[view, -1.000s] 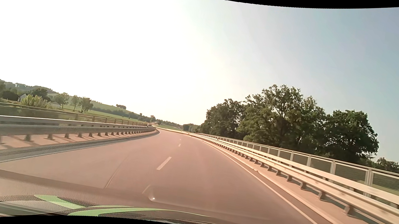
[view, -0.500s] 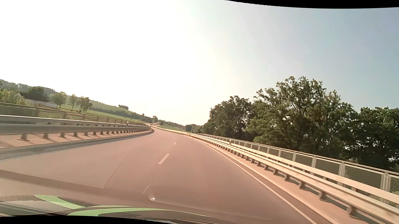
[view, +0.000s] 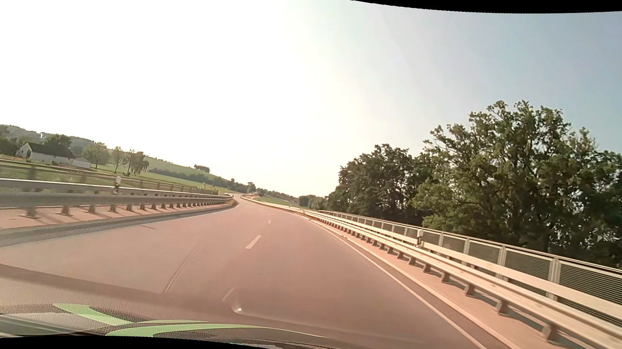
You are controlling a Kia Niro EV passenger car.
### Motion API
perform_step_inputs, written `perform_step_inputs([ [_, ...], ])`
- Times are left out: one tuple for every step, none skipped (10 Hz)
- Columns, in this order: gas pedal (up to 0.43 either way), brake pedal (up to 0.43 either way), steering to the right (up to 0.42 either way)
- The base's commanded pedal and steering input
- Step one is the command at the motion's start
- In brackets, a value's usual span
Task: Follow the waypoints while adhering to traffic rules and regulations
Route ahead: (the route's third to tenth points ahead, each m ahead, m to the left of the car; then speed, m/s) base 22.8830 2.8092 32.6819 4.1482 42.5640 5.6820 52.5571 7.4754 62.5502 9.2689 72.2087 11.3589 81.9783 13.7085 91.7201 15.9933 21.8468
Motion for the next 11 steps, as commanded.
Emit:
perform_step_inputs([
  [0.28,0.0,-0.018],
  [0.28,0.0,-0.018],
  [0.28,0.0,-0.02],
  [0.28,0.0,-0.02],
  [0.28,0.0,-0.02],
  [0.28,0.0,-0.022],
  [0.28,0.0,-0.022],
  [0.28,0.0,-0.022],
  [0.28,0.0,-0.022],
  [0.28,0.0,-0.022],
  [0.28,0.0,-0.022],
])
